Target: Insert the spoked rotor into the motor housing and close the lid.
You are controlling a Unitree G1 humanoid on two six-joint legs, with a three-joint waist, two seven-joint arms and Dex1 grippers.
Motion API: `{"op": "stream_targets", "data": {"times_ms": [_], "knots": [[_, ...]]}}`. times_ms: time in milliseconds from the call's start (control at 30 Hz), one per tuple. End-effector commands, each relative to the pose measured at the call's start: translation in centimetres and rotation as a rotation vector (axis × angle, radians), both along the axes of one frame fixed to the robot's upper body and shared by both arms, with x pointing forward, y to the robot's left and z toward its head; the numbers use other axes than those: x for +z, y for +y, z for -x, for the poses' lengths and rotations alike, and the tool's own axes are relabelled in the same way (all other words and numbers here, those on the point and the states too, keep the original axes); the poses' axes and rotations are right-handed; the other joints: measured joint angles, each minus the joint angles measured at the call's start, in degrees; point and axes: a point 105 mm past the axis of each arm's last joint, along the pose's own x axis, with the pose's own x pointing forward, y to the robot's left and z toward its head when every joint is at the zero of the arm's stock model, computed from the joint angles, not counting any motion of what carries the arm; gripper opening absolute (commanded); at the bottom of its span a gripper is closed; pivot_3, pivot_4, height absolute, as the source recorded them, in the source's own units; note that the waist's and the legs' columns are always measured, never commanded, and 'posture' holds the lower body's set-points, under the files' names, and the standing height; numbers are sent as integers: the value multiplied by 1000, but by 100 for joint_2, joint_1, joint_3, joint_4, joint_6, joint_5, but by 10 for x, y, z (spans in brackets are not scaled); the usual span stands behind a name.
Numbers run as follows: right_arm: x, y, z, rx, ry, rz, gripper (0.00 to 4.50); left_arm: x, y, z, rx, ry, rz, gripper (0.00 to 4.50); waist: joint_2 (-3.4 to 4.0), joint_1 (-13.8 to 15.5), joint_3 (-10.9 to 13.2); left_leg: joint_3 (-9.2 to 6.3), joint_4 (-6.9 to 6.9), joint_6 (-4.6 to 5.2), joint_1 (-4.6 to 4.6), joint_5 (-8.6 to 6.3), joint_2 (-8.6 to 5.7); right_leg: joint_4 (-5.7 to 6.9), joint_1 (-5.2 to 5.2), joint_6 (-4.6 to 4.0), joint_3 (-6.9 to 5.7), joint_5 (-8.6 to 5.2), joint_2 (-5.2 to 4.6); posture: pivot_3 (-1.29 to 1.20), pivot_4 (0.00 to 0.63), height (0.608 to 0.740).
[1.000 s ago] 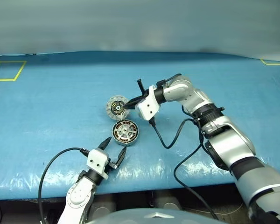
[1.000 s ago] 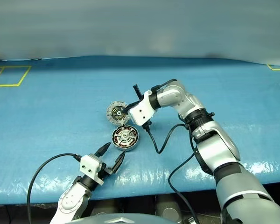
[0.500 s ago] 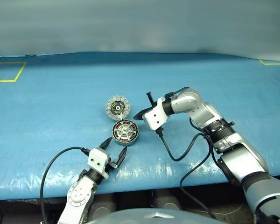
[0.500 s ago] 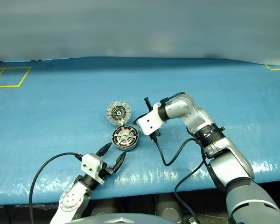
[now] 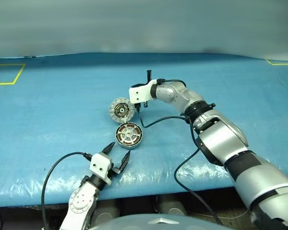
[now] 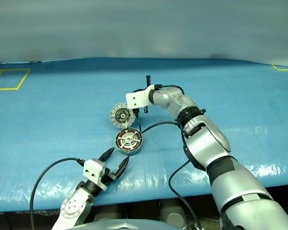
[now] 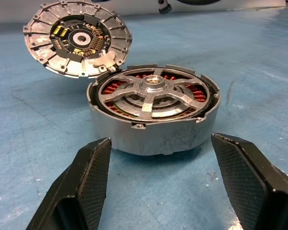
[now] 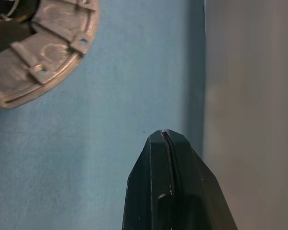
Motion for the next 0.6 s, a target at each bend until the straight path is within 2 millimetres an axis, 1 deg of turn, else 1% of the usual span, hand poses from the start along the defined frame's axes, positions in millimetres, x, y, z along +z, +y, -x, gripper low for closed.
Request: {"op": "stream_targets", "data": {"times_ms": [33, 100, 167, 200, 233, 267, 333, 400, 500, 567, 600], "knots": [[28, -11, -10, -105, -27, -222, 0, 15, 6, 1, 22, -51, 19, 3428, 0, 0, 0, 0, 1, 2, 0, -1, -2, -1, 1, 2, 1, 1, -2, 0, 150, 740], [28, -24, -8, -151, -22, -295, 0, 15, 8, 3, 20, -43, 27, 3020, -1, 8, -1, -1, 1, 3, 0, -2, -2, -5, 3, 4, -1, 1, -2, 0, 150, 740], [26, -39, 0, -195, -19, -364, 0, 16, 13, 3, 25, -43, 20, 2341, -6, 44, -4, -6, 2, 4, -2, -2, -3, -7, 6, 7, -4, 3, -2, 0, 150, 740], [25, -46, 8, -212, -6, -406, 0, 16, 16, 2, 29, -43, 9, 2049, -6, 62, -5, -9, 4, 5, -2, -3, -3, -7, 8, 8, -7, 2, -2, 0, 150, 740], [23, -50, 16, -222, 11, -433, 0, 16, 19, 1, 35, -44, -1, 1647, -7, 83, -6, -9, 3, 5, -4, -3, -4, -8, 6, 10, -5, 3, -1, 0, 150, 740], [21, -54, 26, -232, 35, -455, 0, 16, 23, 0, 42, -44, -8, 1378, -6, 85, -6, -12, 2, 5, -8, -3, -4, -9, 5, 12, -7, 3, 0, 0, 150, 740], [11, -65, 51, -274, 105, -508, 0, 18, 36, -3, 66, -50, -43, 707, 0, 81, -4, -15, 3, 6, -16, -4, -3, -6, -3, 15, -3, 3, 4, 0, 150, 740], [-2, -77, 77, -309, 159, -504, 0, 21, 50, -8, 97, -61, -75, 24, -2, 67, -5, -22, 4, 5, -22, -4, 0, -5, -8, 16, -4, 4, 11, 0, 150, 740], [-18, -88, 109, -388, 268, -553, 0, 28, 66, -14, 114, -82, -109, 24, -4, 60, -6, -25, 9, 4, -19, -4, 0, -6, -3, 15, -2, 2, 19, 0, 150, 740], [-23, -87, 127, -403, 338, -602, 0, 32, 75, -19, 125, -91, -121, 24, -6, 48, -6, -19, 16, 3, -13, -3, -1, -7, 2, 15, 3, 2, 22, 0, 150, 740], [-25, -86, 135, -416, 391, -669, 0, 34, 79, -21, 127, -93, -128, 24, -8, 31, -4, -18, 19, 1, -7, -2, 0, -7, 6, 17, 4, 1, 23, 0, 150, 740]]}}
